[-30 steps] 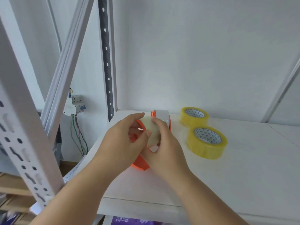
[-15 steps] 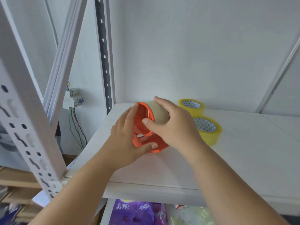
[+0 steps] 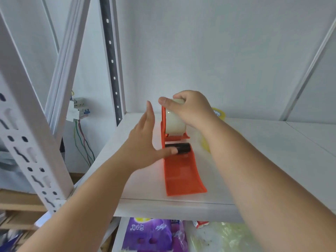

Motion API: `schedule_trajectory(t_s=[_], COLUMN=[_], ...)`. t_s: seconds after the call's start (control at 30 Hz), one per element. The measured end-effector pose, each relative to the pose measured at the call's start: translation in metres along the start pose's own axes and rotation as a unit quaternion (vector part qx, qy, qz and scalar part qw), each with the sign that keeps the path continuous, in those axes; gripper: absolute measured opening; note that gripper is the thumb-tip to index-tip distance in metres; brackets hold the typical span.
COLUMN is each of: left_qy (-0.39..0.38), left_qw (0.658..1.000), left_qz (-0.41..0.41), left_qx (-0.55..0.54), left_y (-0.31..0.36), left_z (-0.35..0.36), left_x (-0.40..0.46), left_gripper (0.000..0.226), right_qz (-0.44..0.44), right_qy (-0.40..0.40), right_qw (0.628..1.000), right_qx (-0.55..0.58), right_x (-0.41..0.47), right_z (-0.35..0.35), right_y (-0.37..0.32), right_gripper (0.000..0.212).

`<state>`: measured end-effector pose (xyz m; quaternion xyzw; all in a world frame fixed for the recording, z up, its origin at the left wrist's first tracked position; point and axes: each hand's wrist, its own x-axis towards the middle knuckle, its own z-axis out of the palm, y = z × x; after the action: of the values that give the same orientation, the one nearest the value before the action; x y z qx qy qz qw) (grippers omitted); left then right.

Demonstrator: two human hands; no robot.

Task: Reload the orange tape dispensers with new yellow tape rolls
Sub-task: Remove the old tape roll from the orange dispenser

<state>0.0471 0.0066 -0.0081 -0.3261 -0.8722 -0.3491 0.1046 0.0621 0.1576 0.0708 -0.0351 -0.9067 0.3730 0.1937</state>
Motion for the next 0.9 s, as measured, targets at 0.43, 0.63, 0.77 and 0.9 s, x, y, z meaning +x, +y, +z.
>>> schedule_trajectory(t_s=[0.43, 0.63, 0.77, 0.9], left_qy=[0.05, 0.068, 0.07, 0.074], left_qw=[0.965, 0.961, 0.962, 0.963], left_qz=[-0.048, -0.054, -0.056, -0.046], left_qx=[-0.252, -0.262, -0.259, -0.257], left_y=[0.013, 0.015, 0.016, 0.019], left_z=[-0.013, -0.009, -0.008, -0.004], left_x=[0.036, 0.036, 0.035, 0.033], left_gripper=[0.038, 0.006, 0.008, 0.011], right_qz=[0.036, 0.046, -0.015, -0.052], right_qy=[-0.013, 0.005, 0.0, -0.065], right_qw=[0.972, 0.977, 0.971, 0.978], right_qx=[0.231, 0.209, 0.24, 0.19], right_x=[-0.001, -0.009, -0.032, -0.058], right_z=[-0.015, -0.03, -0.049, -0.049], right_y=[0.038, 0.047, 0.053, 0.073], right_gripper=[0.038, 0.037, 0.04, 0.055])
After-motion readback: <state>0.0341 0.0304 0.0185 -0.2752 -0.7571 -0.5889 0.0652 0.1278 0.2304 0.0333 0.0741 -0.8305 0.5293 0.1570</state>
